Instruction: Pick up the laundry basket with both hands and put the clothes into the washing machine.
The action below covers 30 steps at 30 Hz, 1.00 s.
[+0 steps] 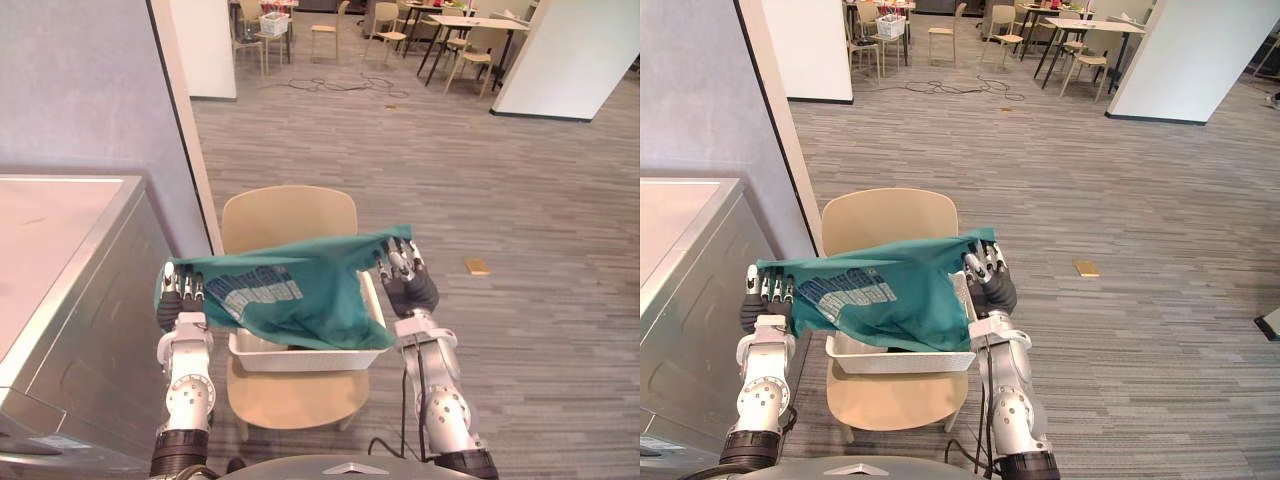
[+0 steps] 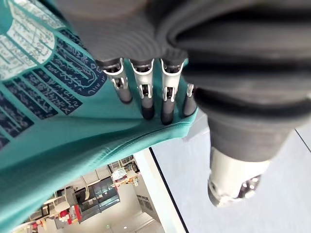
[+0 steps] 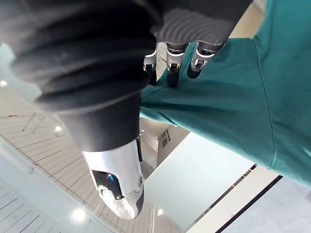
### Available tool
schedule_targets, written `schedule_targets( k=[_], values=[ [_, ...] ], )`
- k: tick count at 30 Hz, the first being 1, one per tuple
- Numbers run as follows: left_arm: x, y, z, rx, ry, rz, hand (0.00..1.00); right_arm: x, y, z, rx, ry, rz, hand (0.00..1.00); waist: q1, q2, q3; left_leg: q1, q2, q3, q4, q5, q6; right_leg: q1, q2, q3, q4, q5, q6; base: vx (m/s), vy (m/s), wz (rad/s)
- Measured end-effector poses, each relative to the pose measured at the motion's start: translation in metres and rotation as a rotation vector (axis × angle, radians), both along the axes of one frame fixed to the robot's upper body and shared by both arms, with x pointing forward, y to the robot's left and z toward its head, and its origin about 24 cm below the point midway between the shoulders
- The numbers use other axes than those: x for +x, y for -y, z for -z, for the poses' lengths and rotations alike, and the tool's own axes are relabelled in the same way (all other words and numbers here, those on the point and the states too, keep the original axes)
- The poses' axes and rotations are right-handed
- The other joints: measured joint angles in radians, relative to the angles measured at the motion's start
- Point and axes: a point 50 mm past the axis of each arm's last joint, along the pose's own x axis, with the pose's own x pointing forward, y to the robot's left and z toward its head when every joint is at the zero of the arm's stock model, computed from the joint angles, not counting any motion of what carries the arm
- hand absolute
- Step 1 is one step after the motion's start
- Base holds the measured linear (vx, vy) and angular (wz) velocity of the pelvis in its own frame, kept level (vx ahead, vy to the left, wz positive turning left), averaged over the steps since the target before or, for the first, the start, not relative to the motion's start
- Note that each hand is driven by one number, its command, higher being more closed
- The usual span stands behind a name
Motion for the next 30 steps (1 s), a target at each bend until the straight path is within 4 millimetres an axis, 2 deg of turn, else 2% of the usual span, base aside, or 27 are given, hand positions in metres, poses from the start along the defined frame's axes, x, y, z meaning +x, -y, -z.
schedule_targets(
  k=[8, 15, 21, 22, 30],
  values=[
    [0.001, 0.002, -0.002, 0.129, -0.024, 0.042, 0.0, 0.017, 0.001, -0.012, -0.017, 0.045, 0.027, 0.0, 0.007, -0.002, 0.003, 0.001, -0.001, -0.014, 0.0, -0.002, -0.002, 0.013, 0.0, -0.014, -0.003, -0.002, 0.0, 0.01, 0.004, 0.04],
    [0.003, 0.005, -0.003, 0.209, -0.038, 0.101, 0.0, 0.024, 0.002, -0.023, -0.016, 0.088, 0.032, 0.0, 0.014, -0.002, 0.006, -0.008, -0.001, -0.025, 0.0, 0.003, 0.003, 0.014, 0.0, -0.028, -0.004, -0.004, -0.003, 0.01, 0.004, 0.05],
    [0.005, 0.016, -0.002, 0.236, -0.034, 0.178, 0.0, 0.024, 0.002, -0.024, -0.018, 0.092, 0.03, 0.0, 0.015, -0.003, 0.006, -0.01, -0.002, -0.028, 0.0, 0.004, 0.003, 0.014, 0.0, -0.028, -0.003, -0.005, -0.001, 0.0, 0.0, 0.0],
    [0.005, 0.018, -0.002, 0.236, -0.031, 0.187, 1.0, 0.024, 0.002, -0.024, -0.018, 0.092, 0.029, 0.0, 0.015, -0.002, 0.007, -0.01, -0.002, -0.028, 0.0, 0.004, 0.003, 0.014, 0.0, -0.028, -0.003, -0.005, -0.001, 0.0, 0.0, 0.0],
    [0.006, 0.026, 0.001, 0.208, -0.035, 0.221, 1.0, 0.032, -0.001, -0.025, -0.025, 0.092, 0.014, 0.0, 0.013, -0.004, 0.013, -0.007, -0.002, -0.027, 0.0, 0.004, 0.004, 0.013, 0.0, -0.027, -0.001, -0.007, -0.002, 0.0, 0.0, 0.0]
  ],
)
